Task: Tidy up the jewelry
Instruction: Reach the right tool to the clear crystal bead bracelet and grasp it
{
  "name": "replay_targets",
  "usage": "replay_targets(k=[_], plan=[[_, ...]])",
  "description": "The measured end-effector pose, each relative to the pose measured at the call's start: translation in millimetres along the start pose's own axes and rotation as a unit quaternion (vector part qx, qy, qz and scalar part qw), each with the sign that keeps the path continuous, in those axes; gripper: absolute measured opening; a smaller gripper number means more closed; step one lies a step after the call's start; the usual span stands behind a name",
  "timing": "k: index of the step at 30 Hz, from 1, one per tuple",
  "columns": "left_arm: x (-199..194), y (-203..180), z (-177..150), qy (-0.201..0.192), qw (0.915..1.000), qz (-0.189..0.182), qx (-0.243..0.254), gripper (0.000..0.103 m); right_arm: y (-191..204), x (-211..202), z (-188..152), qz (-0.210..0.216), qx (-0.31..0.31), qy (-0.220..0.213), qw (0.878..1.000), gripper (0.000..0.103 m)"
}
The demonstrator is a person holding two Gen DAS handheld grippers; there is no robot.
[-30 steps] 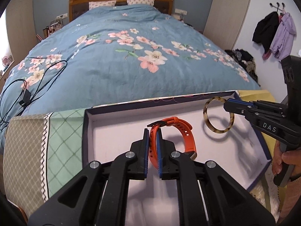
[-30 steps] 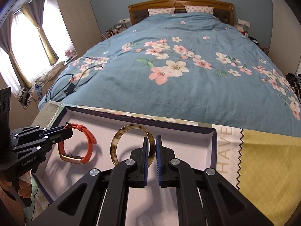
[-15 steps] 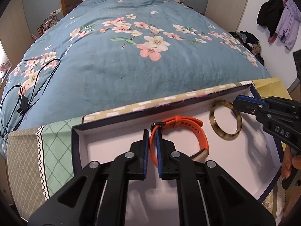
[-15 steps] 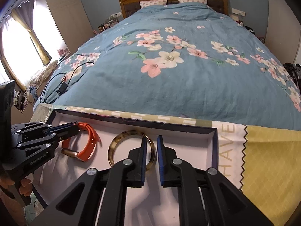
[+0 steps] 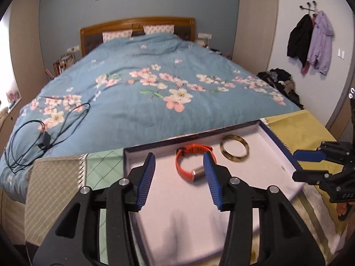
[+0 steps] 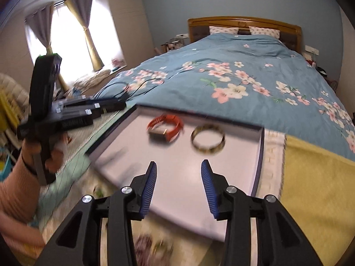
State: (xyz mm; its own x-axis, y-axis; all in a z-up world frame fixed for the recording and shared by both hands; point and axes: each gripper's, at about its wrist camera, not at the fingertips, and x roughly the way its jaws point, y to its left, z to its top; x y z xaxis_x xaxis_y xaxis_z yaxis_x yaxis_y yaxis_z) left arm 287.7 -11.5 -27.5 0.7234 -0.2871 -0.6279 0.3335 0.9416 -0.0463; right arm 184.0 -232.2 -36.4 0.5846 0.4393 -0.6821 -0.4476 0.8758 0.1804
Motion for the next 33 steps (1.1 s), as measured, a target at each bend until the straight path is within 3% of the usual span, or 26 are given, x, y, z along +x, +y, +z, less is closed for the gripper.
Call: replay_targets(k=[5, 11, 22, 26, 30, 31, 33], plan=[[-49, -8, -37, -0.018, 0.9992, -0.036, 0.009, 0.052, 18, -14, -42, 0.008, -0.020, 0.030, 0.999, 0.039], [-86, -16, -82, -0.020, 0.9981, -0.057, 0.012, 0.052, 25, -18, -77, 0.009, -0.029, 0.057, 0.998, 0.035], [-94, -28, -128, 0.011, 0.9983, -0.058, -0.005, 0.055, 29, -7, -92, -0.002, -0.033, 0.064, 0.997, 0.035], [-88, -34, -134, 0.023, 0.9977, -0.064, -0.007, 0.055, 30, -5, -94, -0.002, -0.035, 0.068, 0.997, 0.018], [-83, -39, -138, 0.035, 0.9971, -0.067, -0.003, 0.055, 32, -7, -94, -0.005, -0.041, 0.065, 0.997, 0.015], [-82, -40, -139, 0.038, 0.9969, -0.069, -0.001, 0.055, 33, -8, -93, -0.002, -0.041, 0.063, 0.997, 0.007], [-80, -40, -139, 0.039, 0.9967, -0.071, 0.000, 0.055, 33, -13, -91, 0.005, -0.037, 0.054, 0.998, 0.007]])
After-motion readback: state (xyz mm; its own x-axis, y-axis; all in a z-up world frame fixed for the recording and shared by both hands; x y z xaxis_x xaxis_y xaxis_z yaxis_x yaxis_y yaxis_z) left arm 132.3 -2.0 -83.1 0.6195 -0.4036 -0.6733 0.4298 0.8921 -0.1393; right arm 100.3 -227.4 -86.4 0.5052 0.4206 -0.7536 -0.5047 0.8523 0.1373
